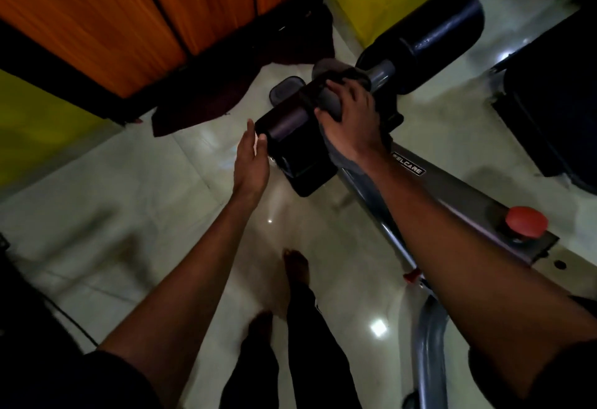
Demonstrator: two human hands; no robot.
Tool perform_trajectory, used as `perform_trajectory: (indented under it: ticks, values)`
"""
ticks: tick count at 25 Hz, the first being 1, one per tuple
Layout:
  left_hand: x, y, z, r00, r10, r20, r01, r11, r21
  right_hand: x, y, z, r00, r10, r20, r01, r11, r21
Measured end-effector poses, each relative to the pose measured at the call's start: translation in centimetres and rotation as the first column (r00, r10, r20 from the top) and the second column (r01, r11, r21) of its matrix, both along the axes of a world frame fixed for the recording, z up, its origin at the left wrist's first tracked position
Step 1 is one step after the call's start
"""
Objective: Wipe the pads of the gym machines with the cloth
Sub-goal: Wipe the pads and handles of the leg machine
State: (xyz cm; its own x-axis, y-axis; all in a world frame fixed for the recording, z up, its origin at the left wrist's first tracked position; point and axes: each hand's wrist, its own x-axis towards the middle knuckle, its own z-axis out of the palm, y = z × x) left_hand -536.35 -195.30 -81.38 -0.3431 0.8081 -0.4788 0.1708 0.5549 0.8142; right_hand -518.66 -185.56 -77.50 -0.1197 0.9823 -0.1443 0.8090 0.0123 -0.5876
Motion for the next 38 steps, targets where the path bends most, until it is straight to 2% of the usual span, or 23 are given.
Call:
perform_trajectory:
  ticks: [6, 11, 13, 15, 17, 18, 19, 21, 23, 24, 26, 28, 31, 33, 35, 37, 38]
  values:
    - [0.4, 0.2, -0.8, 0.997, 0.014, 0.075, -0.017, 0.999, 0.031, -1.1, -3.8, -1.6, 0.956, 0.194, 0.22, -0.209, 0.977, 0.048]
    - [-1.0, 0.2, -1.9, 0.993, 0.014, 0.12, -0.019, 0.999, 0.039, -0.3, -3.3, -1.3, 0.844, 0.434, 0.316, -0.476, 0.876, 0.07]
    - [-2.0, 0.1, -2.5, 0.992, -0.024, 0.122, 0.021, 0.999, 0.029, 0.7, -0.8, -1.3, 0.887, 0.372, 0.275, -0.415, 0.903, 0.116]
    - [-2.3, 0.3, -2.7, 0.99, -0.036, 0.136, 0.034, 0.999, 0.011, 0.4, 0.7, -1.1, 0.982, 0.181, 0.055, -0.187, 0.969, 0.159]
    - [-2.1, 0.5, -2.8, 0.987, -0.018, 0.159, 0.022, 0.999, -0.026, -1.5, 0.0, -0.9, 0.984, -0.042, -0.172, 0.069, 0.985, 0.155]
    - [-2.0, 0.5, -2.8, 0.987, -0.009, 0.161, 0.016, 0.999, -0.042, -2.6, -0.7, -0.8, 0.974, -0.101, -0.202, 0.133, 0.979, 0.152]
    - [-2.0, 0.6, -2.8, 0.987, -0.008, 0.162, 0.017, 0.998, -0.055, -3.4, -1.3, -0.7, 0.974, -0.106, -0.199, 0.136, 0.98, 0.147]
    - [-2.2, 0.7, -2.7, 0.982, -0.02, 0.189, 0.03, 0.998, -0.052, -3.6, -1.8, -0.6, 0.988, 0.03, -0.151, -0.012, 0.992, 0.122]
    - [-2.1, 1.2, -2.4, 0.976, -0.032, 0.216, 0.037, 0.999, -0.019, -2.5, -2.3, -0.5, 0.968, 0.247, 0.033, -0.249, 0.965, 0.083]
    - [-1.9, 1.6, -2.4, 0.975, -0.029, 0.221, 0.027, 1.0, 0.012, -1.8, -2.4, -0.5, 0.928, 0.34, 0.155, -0.351, 0.935, 0.056]
    - [-1.3, 2.1, -2.5, 0.977, 0.009, 0.212, -0.015, 0.999, 0.029, -0.4, -2.0, -0.9, 0.856, 0.428, 0.289, -0.459, 0.887, 0.045]
    - [-1.3, 2.5, -3.3, 0.977, 0.019, 0.211, -0.018, 1.0, -0.006, 0.6, -0.8, -1.2, 0.897, 0.379, 0.23, -0.402, 0.913, 0.065]
    - [-2.0, 2.7, -5.3, 0.982, -0.038, 0.187, 0.048, 0.998, -0.048, -0.3, 0.1, -1.5, 0.994, 0.108, 0.025, -0.11, 0.989, 0.103]
    - [-2.0, 3.4, -5.0, 0.988, -0.065, 0.14, 0.073, 0.996, -0.053, -2.7, -1.3, -1.3, 1.0, 0.002, 0.008, -0.003, 0.992, 0.122]
    - [-1.9, 3.8, -5.2, 0.986, -0.137, 0.093, 0.141, 0.989, -0.047, -4.3, -3.0, -1.2, 0.988, 0.132, 0.078, -0.141, 0.982, 0.124]
    - [-2.2, 4.0, -6.5, 0.978, -0.102, 0.184, 0.101, 0.995, 0.015, -3.7, -3.0, -1.1, 0.947, 0.287, 0.148, -0.303, 0.947, 0.104]
    - [-2.5, 4.2, -7.4, 0.972, -0.087, 0.218, 0.084, 0.996, 0.022, -2.9, -2.2, -1.1, 0.949, 0.279, 0.146, -0.296, 0.949, 0.109]
